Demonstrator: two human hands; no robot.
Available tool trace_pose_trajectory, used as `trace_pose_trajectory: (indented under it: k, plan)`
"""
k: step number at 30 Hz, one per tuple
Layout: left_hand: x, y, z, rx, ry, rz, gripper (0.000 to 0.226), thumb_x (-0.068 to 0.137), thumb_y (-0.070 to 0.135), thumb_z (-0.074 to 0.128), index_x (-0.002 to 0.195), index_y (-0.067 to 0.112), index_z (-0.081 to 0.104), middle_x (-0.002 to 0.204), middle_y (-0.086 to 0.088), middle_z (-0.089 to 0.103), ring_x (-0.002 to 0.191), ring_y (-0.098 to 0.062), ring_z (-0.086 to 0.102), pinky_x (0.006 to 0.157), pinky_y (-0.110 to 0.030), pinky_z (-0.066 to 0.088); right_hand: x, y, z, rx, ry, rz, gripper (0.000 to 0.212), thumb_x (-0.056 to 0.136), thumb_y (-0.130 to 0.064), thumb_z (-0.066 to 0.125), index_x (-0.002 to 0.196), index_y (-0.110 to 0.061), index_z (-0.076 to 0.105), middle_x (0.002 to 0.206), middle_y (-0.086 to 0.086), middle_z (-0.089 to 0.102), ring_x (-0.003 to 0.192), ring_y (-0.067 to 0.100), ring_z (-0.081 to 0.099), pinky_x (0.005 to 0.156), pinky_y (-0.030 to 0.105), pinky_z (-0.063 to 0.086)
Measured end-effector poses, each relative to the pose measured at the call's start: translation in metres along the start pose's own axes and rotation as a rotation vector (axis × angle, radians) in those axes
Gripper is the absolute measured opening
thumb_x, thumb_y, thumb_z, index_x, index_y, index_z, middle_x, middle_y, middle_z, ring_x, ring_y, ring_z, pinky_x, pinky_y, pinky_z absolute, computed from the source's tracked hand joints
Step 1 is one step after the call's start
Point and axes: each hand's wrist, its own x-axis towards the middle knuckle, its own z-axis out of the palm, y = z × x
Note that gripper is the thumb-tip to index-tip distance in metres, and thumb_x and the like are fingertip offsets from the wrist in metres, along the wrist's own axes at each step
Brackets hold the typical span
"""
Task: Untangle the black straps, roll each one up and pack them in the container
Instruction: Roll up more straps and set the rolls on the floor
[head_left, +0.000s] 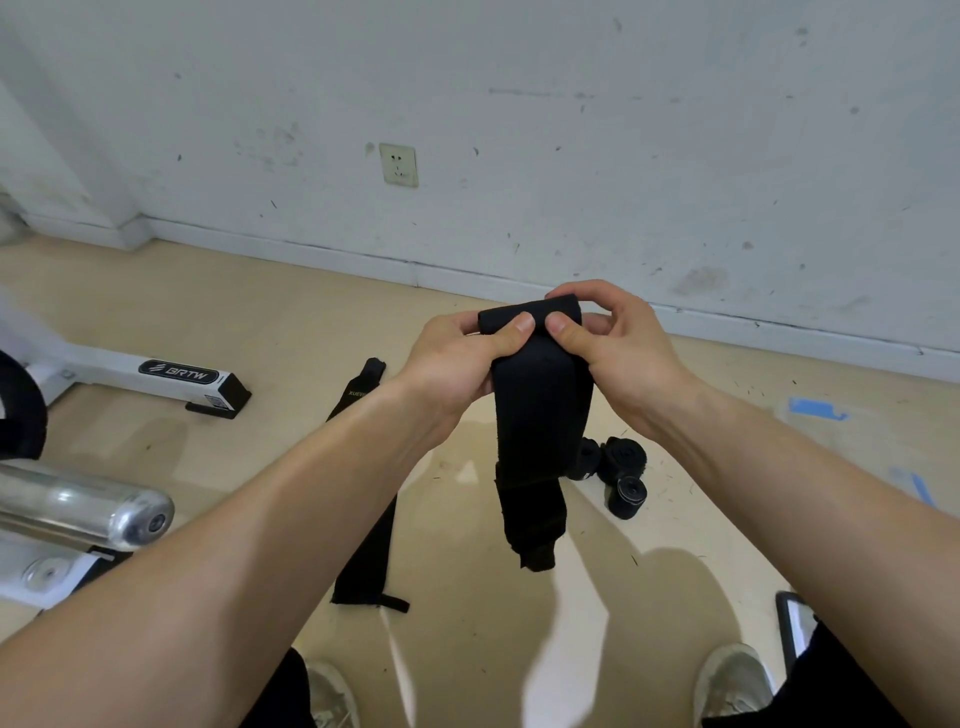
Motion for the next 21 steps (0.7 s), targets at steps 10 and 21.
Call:
trace_pose_trajectory:
  k: [10,21]
  plan:
    - [0.006,-0.002,-0.004,0.147,0.045,0.040,0.023,0.097,0.014,0.070,0.118,0.005,0.071,0.108,-0.010,0.078,0.102,-0.026,0.076,0.098,-0.042,0.059,0.001,0.003,-0.006,-0.017,-0.001,0.086,0.028,0.096,-0.013,0.068,0.124,-0.012,0.061,0.092,0.010,0.077,0.076,0.018,0.074,0.063,0.026,0.057]
    - [0.008,0.002,-0.014,0.333,0.038,0.120,0.010,0.097,0.013,0.069,0.107,0.013,0.073,0.097,-0.003,0.080,0.094,-0.022,0.077,0.093,-0.042,0.061,0.001,0.003,-0.006,-0.029,-0.095,0.107,0.022,0.100,-0.022,0.063,0.113,-0.005,0.068,0.101,0.013,0.077,0.093,0.029,0.075,0.087,0.042,0.060]
